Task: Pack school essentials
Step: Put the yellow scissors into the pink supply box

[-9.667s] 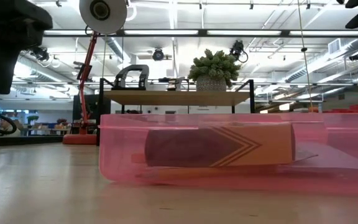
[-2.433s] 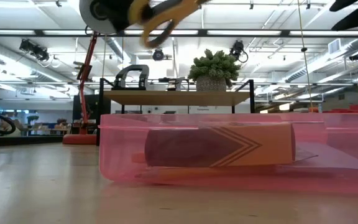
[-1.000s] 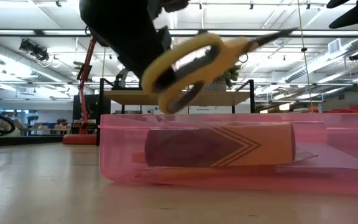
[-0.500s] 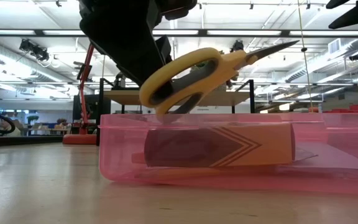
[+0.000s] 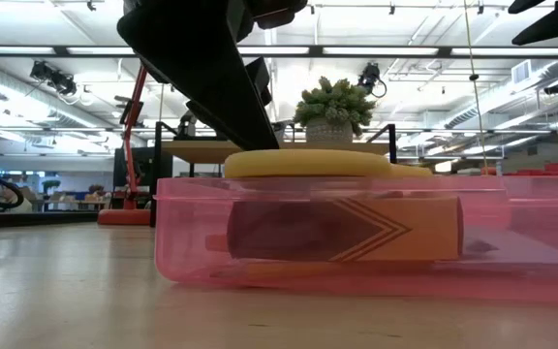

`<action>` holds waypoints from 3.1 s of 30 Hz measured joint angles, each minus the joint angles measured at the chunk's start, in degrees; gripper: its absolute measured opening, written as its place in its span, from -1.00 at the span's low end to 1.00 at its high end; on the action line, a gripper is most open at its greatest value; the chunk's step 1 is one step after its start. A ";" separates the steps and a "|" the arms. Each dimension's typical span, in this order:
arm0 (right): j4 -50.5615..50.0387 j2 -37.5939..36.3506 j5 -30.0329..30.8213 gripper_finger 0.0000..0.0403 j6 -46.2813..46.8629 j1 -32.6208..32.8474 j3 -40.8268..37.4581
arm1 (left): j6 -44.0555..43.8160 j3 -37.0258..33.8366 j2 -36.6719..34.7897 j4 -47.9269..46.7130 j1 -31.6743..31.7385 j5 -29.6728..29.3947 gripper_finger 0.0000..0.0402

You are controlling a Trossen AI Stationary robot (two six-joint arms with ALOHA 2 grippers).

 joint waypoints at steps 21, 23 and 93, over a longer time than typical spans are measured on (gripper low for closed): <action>0.02 0.01 0.02 -0.27 -0.09 0.00 0.01 | -2.62 0.65 -0.48 0.48 -0.03 -0.04 -0.22; 0.02 0.02 0.02 -0.27 -0.28 0.00 0.01 | -2.52 1.81 -0.48 0.85 -0.35 -0.12 -0.23; -2.99 0.01 0.70 -0.27 -1.91 -1.92 0.03 | -11.56 5.80 3.78 -6.02 -0.43 4.28 -0.93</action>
